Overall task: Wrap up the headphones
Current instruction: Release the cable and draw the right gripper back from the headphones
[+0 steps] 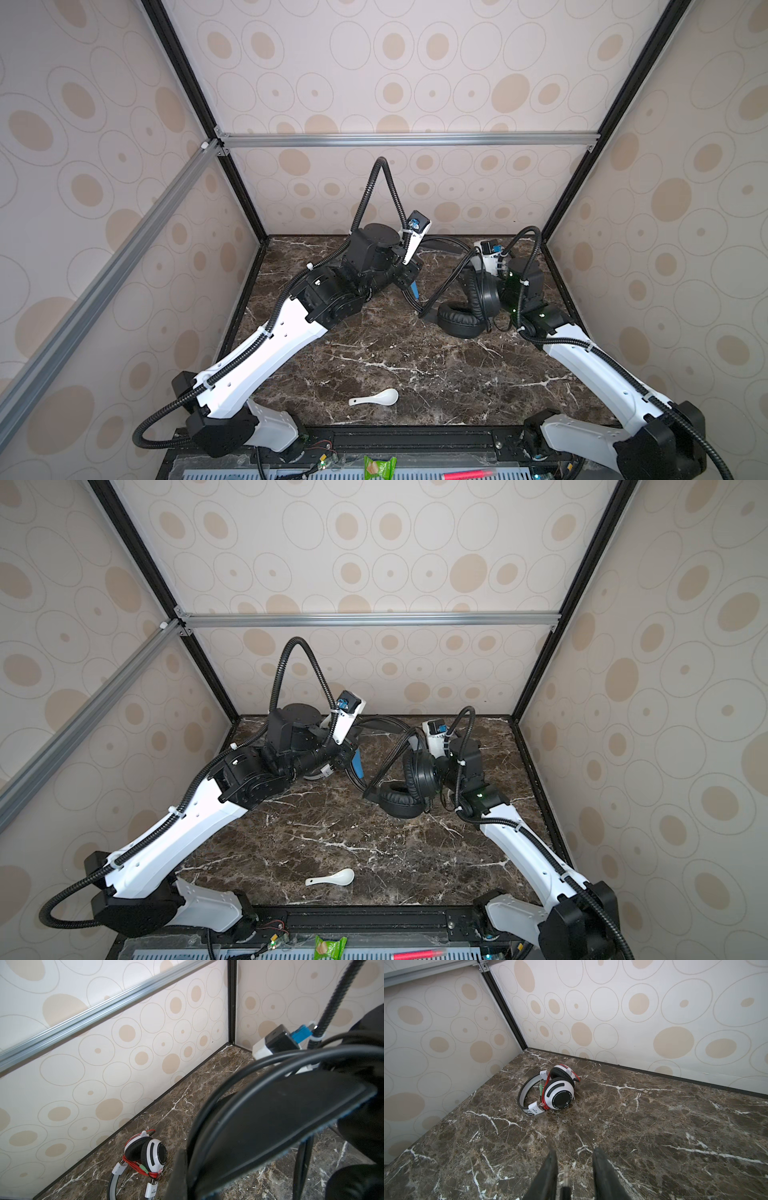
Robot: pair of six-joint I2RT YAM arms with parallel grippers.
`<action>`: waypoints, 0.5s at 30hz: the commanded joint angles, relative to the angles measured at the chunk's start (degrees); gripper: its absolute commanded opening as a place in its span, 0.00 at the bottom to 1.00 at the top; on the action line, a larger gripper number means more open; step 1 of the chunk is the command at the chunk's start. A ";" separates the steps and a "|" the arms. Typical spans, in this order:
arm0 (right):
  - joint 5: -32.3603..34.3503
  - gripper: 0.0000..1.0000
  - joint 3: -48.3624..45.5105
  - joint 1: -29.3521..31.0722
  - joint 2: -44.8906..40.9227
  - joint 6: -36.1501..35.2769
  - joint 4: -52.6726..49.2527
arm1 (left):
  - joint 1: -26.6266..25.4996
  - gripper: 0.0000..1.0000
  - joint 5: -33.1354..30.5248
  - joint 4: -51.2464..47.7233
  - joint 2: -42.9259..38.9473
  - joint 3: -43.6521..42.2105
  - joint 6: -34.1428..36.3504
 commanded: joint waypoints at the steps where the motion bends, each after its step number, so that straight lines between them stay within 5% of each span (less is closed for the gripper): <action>1: -0.75 0.28 -2.01 -0.88 -0.14 2.89 2.76 | -0.65 0.00 2.54 3.79 -1.85 4.86 -4.68; 15: -2.25 0.20 -7.84 -1.16 1.74 3.63 4.26 | -0.59 0.00 2.37 4.74 -1.39 9.19 -8.13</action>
